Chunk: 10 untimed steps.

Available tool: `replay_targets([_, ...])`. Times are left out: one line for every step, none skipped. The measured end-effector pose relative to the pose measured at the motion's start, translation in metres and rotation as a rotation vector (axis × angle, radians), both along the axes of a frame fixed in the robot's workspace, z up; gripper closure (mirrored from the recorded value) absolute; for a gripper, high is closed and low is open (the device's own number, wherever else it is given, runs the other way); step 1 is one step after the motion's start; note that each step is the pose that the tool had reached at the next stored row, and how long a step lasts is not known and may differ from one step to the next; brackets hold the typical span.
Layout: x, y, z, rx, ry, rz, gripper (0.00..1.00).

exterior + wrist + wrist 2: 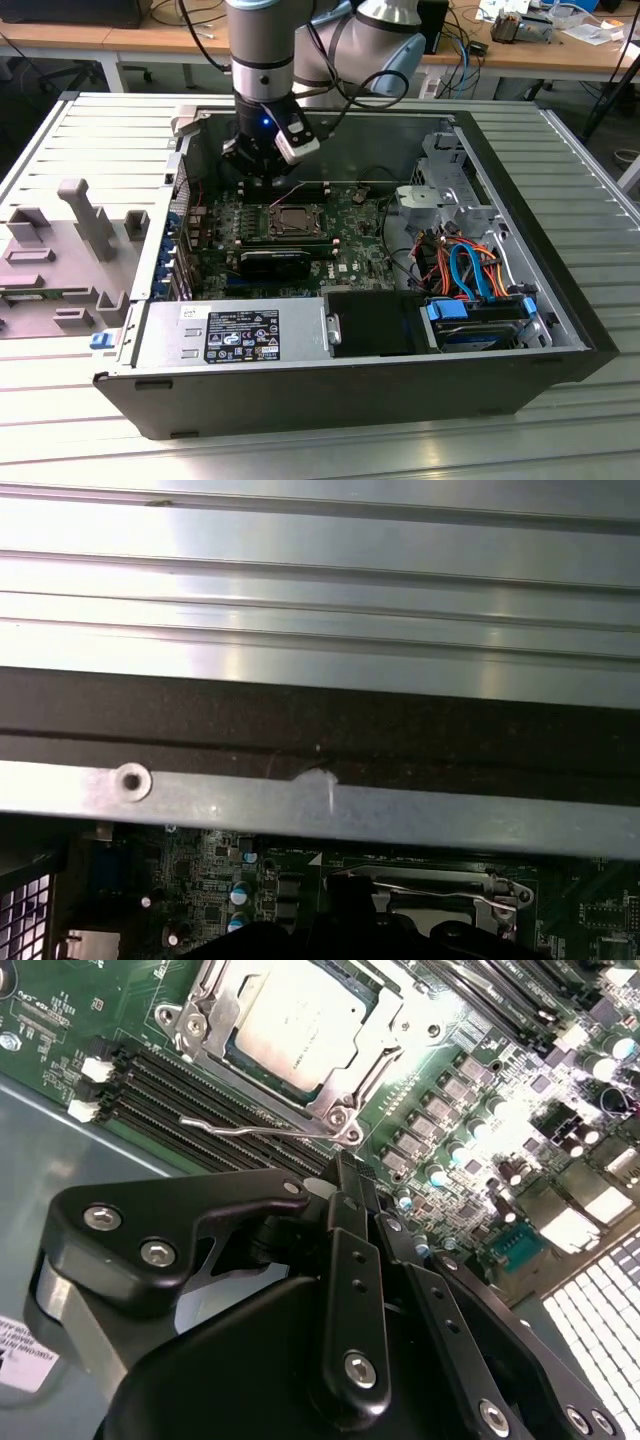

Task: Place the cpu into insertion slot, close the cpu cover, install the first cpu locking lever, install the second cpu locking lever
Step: 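Install the first cpu locking lever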

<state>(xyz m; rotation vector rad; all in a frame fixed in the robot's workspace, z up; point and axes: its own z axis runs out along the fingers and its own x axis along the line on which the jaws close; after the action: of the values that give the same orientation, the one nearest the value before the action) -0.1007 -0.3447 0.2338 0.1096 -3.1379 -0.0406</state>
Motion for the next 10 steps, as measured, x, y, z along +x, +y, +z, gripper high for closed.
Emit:
replay_targets([0.0004,0.0000,-0.0008,-0.0002,0.0001,0.000,0.89])
replay_targets([0.0006,0.0000,-0.0019,-0.0001,0.0000,0.000,0.89])
replay_targets([0.0009,0.0000,-0.0027,-0.0001,0.0001,0.000,0.89])
replay_targets([0.0012,0.0000,-0.0035,-0.0001,0.0001,0.000,0.89])
replay_targets([0.0021,0.0000,-0.0053,-0.0002,0.0001,0.000,0.89])
replay_targets([0.0034,0.0001,-0.0065,-0.0002,0.0003,0.000,0.89])
replay_targets([0.0045,0.0003,-0.0073,-0.0002,0.0003,0.000,0.89])
replay_targets([0.0055,0.0005,-0.0082,-0.0001,0.0004,0.000,0.89])
replay_targets([0.0066,0.0006,-0.0087,-0.0005,0.0005,0.000,0.89])
replay_targets([0.0079,0.0007,-0.0092,-0.0014,0.0004,0.000,0.89])
